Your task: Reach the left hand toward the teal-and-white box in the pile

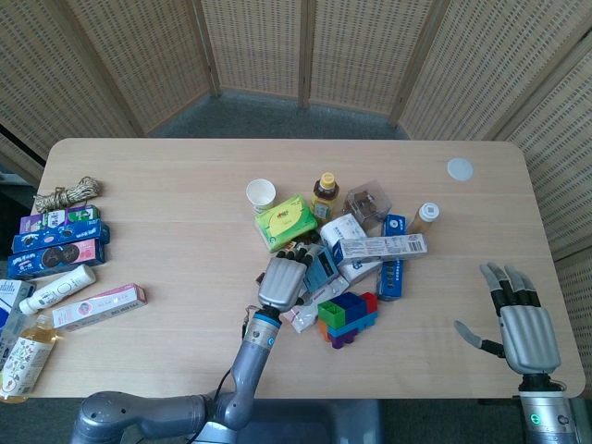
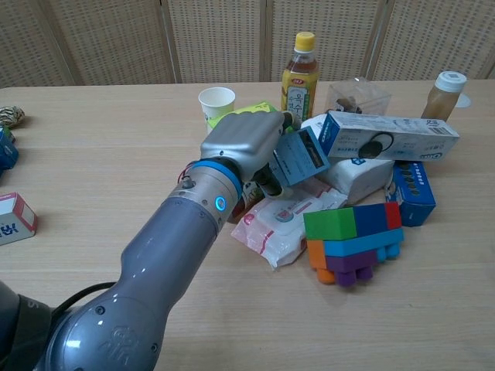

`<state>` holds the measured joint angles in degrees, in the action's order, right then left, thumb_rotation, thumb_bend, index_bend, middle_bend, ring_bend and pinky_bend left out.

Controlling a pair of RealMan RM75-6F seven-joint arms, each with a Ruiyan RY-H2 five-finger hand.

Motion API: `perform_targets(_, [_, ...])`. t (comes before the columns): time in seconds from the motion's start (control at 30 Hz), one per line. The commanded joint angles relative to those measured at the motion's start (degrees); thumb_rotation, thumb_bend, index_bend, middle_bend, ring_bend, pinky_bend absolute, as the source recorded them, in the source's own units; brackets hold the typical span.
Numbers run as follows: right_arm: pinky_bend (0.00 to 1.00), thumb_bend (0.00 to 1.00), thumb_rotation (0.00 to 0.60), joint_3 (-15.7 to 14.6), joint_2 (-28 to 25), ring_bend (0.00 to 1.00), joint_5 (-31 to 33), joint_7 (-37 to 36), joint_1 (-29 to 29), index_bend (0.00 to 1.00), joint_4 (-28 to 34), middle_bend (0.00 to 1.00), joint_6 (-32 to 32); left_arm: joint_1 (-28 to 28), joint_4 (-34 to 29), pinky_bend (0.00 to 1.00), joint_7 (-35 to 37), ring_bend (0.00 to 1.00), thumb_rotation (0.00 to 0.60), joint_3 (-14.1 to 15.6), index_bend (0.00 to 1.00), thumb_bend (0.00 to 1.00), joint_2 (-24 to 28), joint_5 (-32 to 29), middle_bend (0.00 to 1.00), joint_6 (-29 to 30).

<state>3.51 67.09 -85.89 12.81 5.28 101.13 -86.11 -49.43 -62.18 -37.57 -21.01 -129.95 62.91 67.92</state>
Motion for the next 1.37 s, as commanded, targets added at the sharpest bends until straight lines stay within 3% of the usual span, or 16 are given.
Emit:
perform_targets(0.03, [0.00, 0.19, 0.000, 0.11, 0.03, 0.00, -0.06, 0.18, 0.13, 0.00, 0.07, 0.03, 0.16, 0.68, 0.49, 0.56, 1.78, 0.46, 0.600, 0.05, 0.35, 0.36, 0.67, 0.81, 0.37, 0.83])
perform_targets(0.3, [0.00, 0.19, 0.000, 0.65, 0.28, 0.00, -0.25, 1.29, 0.96, 0.00, 0.79, 0.03, 0.96, 4.40, -7.19, 0.56, 4.72, 0.46, 0.600, 0.51, 0.37, 0.36, 8.25, 3.63, 0.40, 3.87])
perform_targets(0.73, [0.00, 0.19, 0.000, 0.75, 1.59, 0.00, -0.19, 1.93, 1.89, 0.00, 0.63, 0.03, 2.31, 11.77, -31.95, 0.56, 2.67, 0.47, 0.600, 2.78, 0.42, 0.36, 26.25, 8.42, 0.43, 10.36])
perform_targets(1.07, [0.00, 0.19, 0.000, 0.43, 2.74, 0.00, -1.42, 1.63, 2.10, 0.00, 0.42, 0.03, 2.06, 13.53, -42.58, 0.56, 1.79, 0.47, 0.600, 1.28, 0.43, 0.36, 31.59, 12.17, 0.43, 15.10])
perform_targets(1.37, [0.00, 0.19, 0.000, 0.00, 3.00, 0.00, -2.00, 1.11, 1.69, 0.00, 0.16, 0.03, 1.50, 13.58, -44.76, 0.56, 0.60, 0.47, 0.600, 1.46, 0.44, 0.36, 32.45, 12.29, 0.43, 15.62])
